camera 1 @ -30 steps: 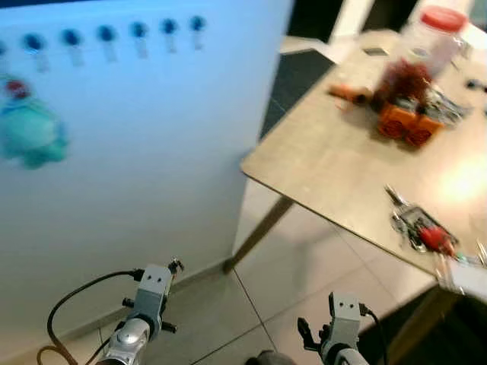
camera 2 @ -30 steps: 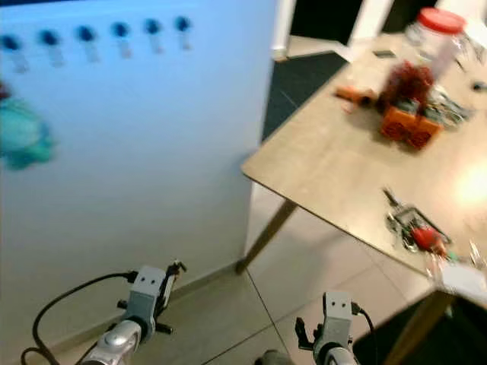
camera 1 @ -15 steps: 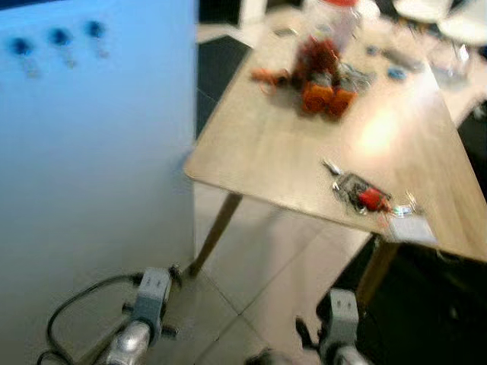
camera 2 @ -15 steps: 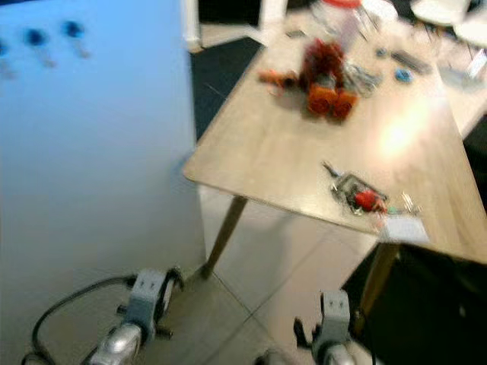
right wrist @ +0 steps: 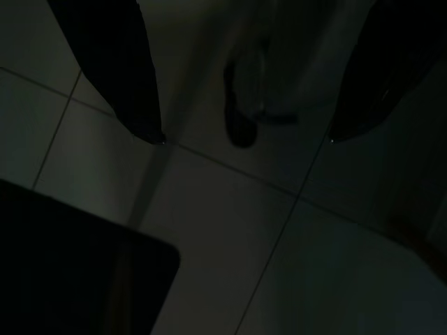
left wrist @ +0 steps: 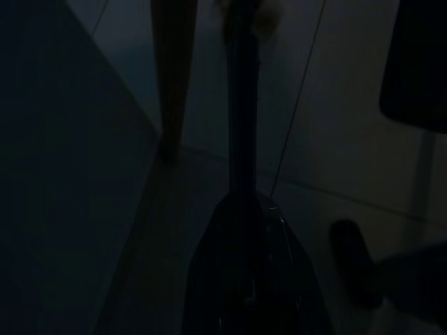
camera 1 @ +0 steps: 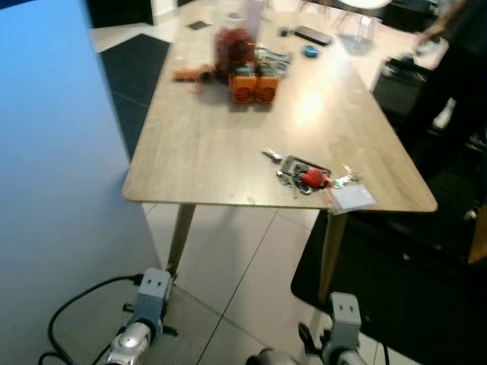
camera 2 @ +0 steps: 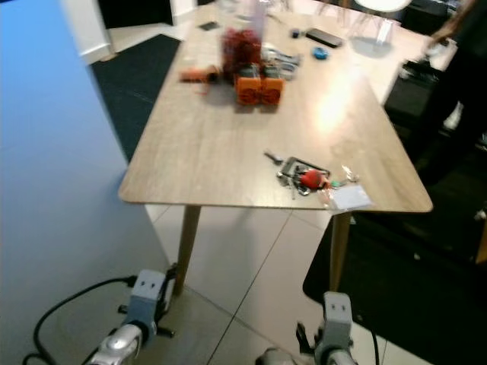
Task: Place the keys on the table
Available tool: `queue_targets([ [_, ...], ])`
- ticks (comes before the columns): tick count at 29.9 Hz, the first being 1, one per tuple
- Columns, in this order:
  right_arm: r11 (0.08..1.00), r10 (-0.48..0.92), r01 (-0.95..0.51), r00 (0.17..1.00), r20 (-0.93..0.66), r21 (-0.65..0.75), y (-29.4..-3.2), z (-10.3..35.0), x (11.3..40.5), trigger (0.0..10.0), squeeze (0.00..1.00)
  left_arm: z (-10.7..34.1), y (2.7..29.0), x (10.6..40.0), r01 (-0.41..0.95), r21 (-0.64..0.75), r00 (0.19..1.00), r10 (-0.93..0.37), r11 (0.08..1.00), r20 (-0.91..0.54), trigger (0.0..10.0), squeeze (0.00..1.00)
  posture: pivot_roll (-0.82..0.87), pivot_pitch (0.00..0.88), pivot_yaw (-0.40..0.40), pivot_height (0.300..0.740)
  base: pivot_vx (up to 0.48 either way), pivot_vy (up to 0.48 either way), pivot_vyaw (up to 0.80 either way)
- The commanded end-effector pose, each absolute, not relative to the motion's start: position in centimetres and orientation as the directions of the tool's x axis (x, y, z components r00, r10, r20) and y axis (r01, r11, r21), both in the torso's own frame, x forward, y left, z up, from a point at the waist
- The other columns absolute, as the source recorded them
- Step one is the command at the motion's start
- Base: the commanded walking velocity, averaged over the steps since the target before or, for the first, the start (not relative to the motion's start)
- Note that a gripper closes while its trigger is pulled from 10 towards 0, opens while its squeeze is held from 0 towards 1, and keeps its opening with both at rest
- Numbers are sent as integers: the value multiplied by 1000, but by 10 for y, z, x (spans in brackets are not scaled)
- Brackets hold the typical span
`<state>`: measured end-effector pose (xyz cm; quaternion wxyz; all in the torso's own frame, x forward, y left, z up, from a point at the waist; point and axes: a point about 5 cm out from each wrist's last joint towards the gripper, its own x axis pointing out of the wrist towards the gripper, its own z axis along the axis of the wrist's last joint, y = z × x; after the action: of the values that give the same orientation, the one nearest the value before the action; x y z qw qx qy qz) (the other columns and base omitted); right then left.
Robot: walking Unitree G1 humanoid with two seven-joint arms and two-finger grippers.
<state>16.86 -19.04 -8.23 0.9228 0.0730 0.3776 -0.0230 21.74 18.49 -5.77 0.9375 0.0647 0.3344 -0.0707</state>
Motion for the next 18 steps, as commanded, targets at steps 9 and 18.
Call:
queue_targets([
  [9,991,30,75,693,-720,113,-188,-85,164,10000,0,-66,192,204,108,72,744,-33,992,-667,10000,0,52,64,-41,740,0,0,0],
  [18,996,84,-40,680,-728,77,-181,-86,163,10000,0,-66,192,204,109,77,744,-30,991,-668,10000,0,57,66,-46,740,0,0,356],
])
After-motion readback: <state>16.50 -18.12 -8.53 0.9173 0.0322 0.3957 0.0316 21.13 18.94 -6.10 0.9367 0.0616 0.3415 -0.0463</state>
